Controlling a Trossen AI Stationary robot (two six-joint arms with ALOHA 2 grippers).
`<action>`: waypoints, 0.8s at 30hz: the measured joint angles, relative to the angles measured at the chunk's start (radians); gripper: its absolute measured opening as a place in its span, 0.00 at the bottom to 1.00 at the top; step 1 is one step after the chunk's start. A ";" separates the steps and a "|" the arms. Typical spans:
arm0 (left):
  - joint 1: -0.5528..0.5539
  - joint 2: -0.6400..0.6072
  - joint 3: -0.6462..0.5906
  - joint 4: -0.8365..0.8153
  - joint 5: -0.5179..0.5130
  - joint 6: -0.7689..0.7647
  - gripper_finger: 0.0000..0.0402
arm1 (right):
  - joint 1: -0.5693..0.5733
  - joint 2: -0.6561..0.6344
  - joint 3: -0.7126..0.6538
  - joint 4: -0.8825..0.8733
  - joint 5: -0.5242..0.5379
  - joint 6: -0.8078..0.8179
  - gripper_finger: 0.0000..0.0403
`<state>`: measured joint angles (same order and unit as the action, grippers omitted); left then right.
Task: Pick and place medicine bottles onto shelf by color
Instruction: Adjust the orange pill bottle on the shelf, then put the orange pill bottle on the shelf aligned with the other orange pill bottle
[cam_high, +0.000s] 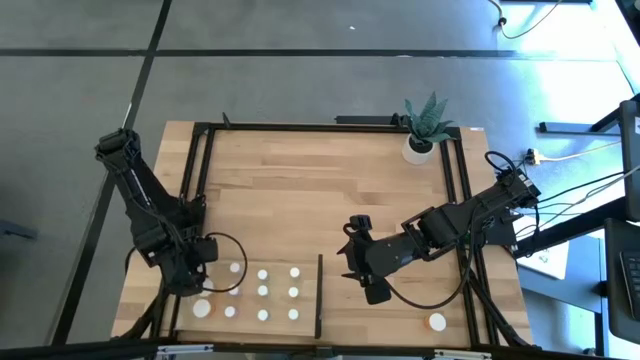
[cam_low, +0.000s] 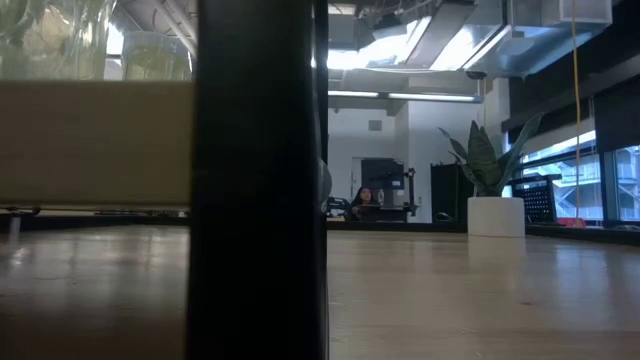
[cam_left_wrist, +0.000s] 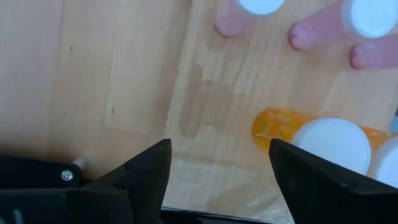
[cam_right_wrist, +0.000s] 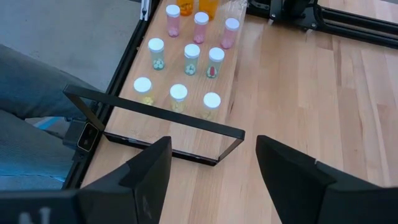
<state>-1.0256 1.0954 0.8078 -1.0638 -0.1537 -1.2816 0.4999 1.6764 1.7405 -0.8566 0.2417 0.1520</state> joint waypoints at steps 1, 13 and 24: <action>0.000 0.000 0.000 -0.001 -0.006 0.000 0.66 | 0.000 0.000 0.000 0.000 0.000 0.000 0.59; 0.004 -0.003 0.174 -0.125 -0.339 0.170 0.66 | 0.000 0.000 0.000 0.000 0.000 0.000 0.59; 0.161 -0.002 0.276 -0.089 -0.420 0.441 0.66 | 0.000 0.000 0.000 0.000 0.000 0.000 0.59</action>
<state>-0.8649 1.0932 1.0840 -1.1527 -0.5734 -0.8410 0.4998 1.6764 1.7405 -0.8562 0.2417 0.1520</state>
